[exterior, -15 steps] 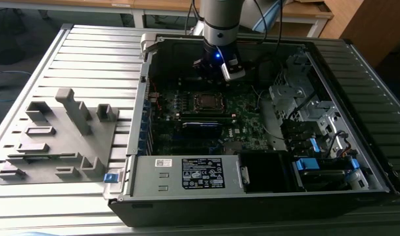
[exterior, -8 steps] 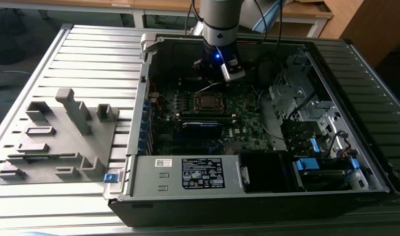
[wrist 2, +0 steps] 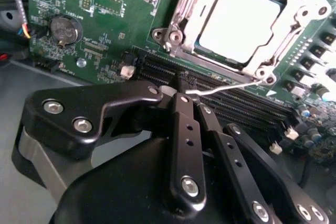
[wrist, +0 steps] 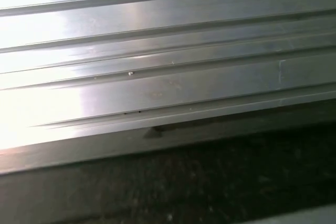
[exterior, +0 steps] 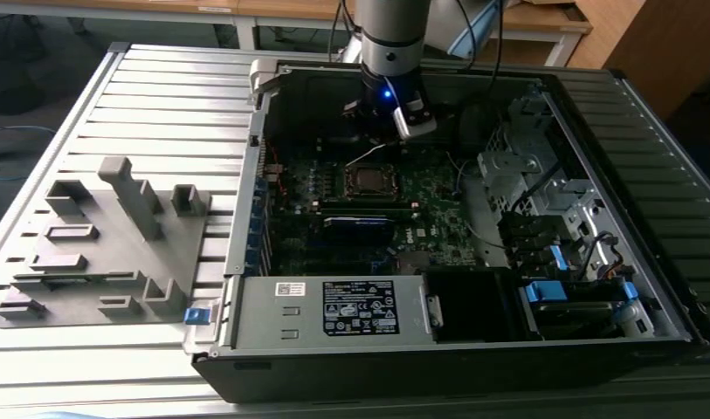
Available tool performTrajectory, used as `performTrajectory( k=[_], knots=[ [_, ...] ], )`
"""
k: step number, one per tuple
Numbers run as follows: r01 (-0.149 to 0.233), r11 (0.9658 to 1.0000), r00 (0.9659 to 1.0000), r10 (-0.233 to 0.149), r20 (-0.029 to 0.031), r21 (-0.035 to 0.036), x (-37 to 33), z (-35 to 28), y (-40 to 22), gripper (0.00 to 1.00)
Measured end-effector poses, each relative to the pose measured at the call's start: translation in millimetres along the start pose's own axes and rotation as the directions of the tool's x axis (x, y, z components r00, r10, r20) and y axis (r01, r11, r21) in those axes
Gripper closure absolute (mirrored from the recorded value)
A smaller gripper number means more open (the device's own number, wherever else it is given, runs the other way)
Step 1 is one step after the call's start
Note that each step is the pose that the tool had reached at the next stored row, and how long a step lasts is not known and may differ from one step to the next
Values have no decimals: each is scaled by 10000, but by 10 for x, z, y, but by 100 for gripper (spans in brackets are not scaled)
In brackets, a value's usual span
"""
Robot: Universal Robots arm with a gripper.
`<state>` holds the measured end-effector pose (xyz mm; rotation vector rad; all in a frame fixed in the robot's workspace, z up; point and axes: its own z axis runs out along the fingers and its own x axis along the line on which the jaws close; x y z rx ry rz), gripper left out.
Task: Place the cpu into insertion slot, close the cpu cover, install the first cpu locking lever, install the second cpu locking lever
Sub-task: 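Install the first cpu locking lever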
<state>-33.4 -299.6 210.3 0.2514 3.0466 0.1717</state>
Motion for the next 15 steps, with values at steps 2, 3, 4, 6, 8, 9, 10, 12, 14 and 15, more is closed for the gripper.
performTrajectory(
  k=[2,3,4,6,8,9,10,12,14,15],
  knots=[
    [0,10000,10000,0,0,1,-2,-34,4,89],
    [0,10000,10000,0,-1,1,-4,-51,6,89],
    [1,10000,10000,-1,0,0,-5,-67,8,89],
    [0,10000,10000,0,-1,1,-7,-101,12,89],
    [0,10000,10000,0,-1,0,-10,-137,16,89],
    [0,10000,10000,0,-1,0,-11,-153,18,89],
    [0,10000,10000,0,-1,1,-12,-168,20,89],
    [0,10000,10000,0,0,0,-14,-196,23,89],
    [0,10000,10000,0,-1,1,-16,-224,27,89],
    [1,10000,10000,-1,-1,0,-17,-233,28,89]
  ],
)
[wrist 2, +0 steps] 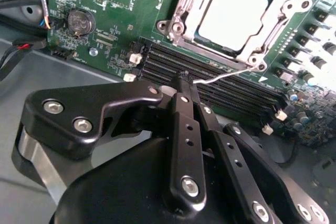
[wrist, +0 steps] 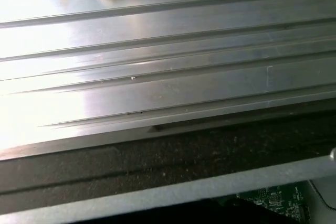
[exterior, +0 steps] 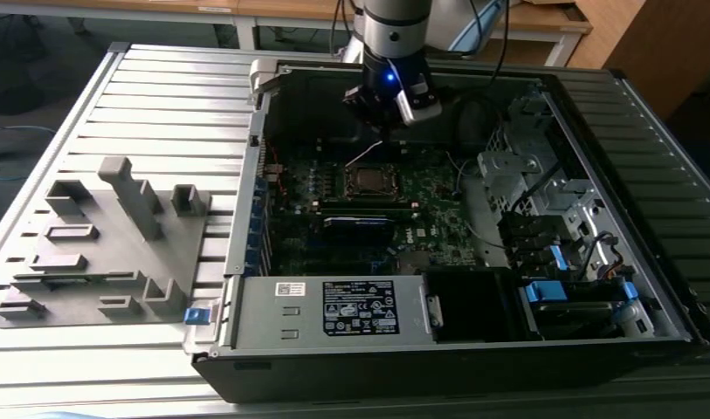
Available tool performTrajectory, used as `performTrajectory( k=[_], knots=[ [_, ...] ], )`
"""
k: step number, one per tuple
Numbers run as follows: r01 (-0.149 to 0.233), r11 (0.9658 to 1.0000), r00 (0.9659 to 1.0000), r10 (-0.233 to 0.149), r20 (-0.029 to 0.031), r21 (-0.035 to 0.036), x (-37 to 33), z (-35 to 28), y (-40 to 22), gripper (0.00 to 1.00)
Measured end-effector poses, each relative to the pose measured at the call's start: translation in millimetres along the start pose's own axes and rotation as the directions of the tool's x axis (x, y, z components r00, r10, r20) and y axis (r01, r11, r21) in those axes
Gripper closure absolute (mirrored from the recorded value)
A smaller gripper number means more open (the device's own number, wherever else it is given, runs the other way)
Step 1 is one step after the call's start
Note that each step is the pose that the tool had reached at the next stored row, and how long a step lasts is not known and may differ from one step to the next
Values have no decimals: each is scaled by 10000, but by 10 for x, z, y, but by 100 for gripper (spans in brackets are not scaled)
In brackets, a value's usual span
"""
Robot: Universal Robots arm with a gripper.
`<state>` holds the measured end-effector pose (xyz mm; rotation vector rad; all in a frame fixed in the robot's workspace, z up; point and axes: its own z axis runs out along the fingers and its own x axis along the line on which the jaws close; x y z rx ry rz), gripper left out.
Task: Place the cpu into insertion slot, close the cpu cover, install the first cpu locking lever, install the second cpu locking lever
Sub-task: 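Install the first cpu locking lever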
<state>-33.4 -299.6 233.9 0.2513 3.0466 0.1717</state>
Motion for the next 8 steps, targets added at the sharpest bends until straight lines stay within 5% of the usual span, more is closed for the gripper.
performTrajectory(
  k=[8],
  knots=[
    [6,10000,10000,-6,50,-9,67,-12,-6,89]
  ],
)
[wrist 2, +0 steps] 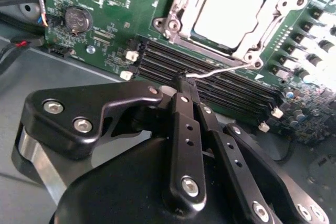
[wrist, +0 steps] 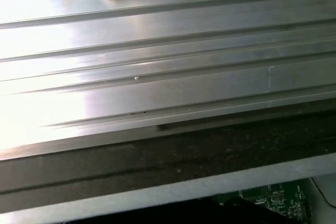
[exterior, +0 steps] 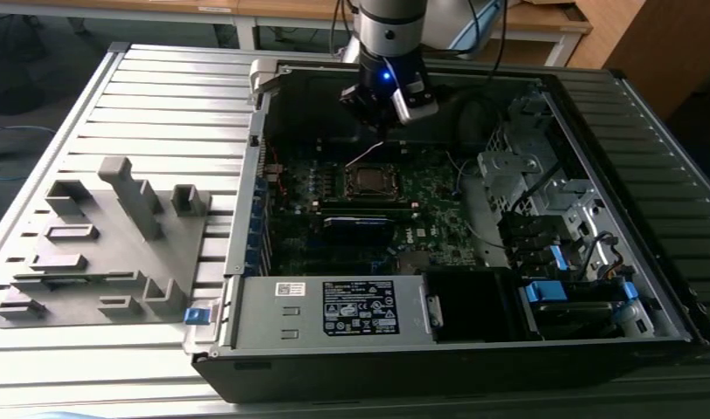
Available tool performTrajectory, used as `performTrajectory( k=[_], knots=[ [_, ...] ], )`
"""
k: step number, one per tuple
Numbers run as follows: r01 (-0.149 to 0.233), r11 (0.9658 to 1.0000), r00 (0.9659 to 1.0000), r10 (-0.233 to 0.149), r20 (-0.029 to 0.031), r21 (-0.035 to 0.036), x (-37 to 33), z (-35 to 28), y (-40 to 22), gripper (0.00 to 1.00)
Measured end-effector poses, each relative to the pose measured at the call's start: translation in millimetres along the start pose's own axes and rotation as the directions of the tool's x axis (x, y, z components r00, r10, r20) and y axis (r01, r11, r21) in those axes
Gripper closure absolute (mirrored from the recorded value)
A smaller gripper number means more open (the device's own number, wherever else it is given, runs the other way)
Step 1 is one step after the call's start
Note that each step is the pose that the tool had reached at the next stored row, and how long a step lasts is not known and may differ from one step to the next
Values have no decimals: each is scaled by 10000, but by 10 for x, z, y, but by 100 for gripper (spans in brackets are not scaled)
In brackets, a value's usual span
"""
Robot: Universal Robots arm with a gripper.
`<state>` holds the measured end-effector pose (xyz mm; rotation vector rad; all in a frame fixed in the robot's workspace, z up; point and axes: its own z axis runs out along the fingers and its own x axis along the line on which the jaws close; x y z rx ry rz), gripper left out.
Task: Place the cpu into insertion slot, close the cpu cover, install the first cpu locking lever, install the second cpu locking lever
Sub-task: 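Install the first cpu locking lever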
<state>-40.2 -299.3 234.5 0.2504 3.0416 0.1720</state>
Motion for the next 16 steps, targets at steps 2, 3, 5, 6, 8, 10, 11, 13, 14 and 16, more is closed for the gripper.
performTrajectory(
  k=[2,3,5,6,8,10,11,13,14,16],
  knots=[
    [2,10000,10000,-2,26,-4,44,-4,-2,89],
    [2,10000,10000,-2,39,-7,65,-5,-3,89],
    [5,10000,10000,-5,58,-11,89,-7,-3,89],
    [5,10000,10000,-5,59,-11,89,-6,-3,89],
    [6,10000,10000,-6,59,-11,89,-7,-3,89],
    [5,10000,10000,-5,59,-10,89,-7,-2,89],
    [4,10000,10000,-4,58,-9,88,-7,-2,89],
    [-8,10000,10000,8,60,-7,72,-6,1,89],
    [-15,10000,10000,15,62,-9,54,-3,4,89],
    [-31,10000,10000,32,62,-7,11,1,11,89]
  ],
)
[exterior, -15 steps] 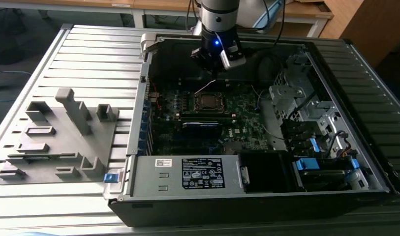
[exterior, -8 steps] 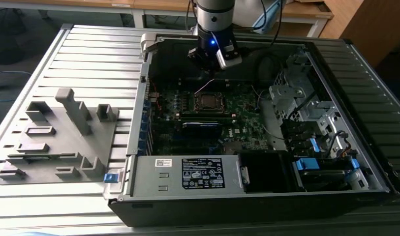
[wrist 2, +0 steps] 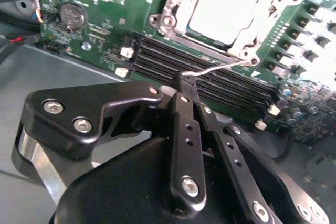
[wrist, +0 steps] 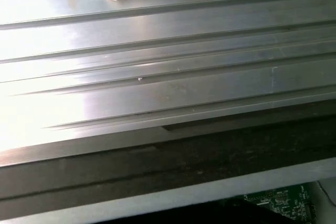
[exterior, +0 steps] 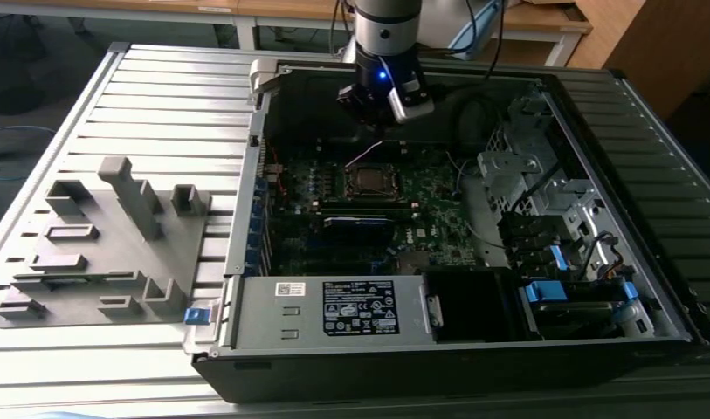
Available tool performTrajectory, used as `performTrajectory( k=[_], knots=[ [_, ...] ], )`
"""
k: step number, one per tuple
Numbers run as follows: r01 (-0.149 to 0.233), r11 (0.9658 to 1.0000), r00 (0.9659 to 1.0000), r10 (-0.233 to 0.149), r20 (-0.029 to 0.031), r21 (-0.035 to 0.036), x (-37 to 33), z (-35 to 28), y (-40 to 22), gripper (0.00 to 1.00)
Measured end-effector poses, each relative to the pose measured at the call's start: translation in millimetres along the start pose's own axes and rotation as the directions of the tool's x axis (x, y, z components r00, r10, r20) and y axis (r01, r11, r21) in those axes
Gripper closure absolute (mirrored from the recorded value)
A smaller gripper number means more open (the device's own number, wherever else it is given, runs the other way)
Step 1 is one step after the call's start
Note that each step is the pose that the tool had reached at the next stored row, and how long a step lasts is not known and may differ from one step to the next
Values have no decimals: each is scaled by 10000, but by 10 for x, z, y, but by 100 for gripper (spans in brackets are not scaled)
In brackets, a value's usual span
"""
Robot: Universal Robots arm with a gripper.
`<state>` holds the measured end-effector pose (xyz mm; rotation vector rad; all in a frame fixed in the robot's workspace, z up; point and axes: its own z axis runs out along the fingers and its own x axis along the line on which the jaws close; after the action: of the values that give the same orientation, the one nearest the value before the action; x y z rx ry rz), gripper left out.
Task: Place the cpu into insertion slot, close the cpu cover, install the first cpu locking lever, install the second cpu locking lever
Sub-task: 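Install the first cpu locking lever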
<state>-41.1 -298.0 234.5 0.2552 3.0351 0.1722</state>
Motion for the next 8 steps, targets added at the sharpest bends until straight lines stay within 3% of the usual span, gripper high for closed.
performTrajectory(
  k=[8],
  knots=[
    [-21,10000,10000,21,-14,3,-163,17,26,89]
  ],
)
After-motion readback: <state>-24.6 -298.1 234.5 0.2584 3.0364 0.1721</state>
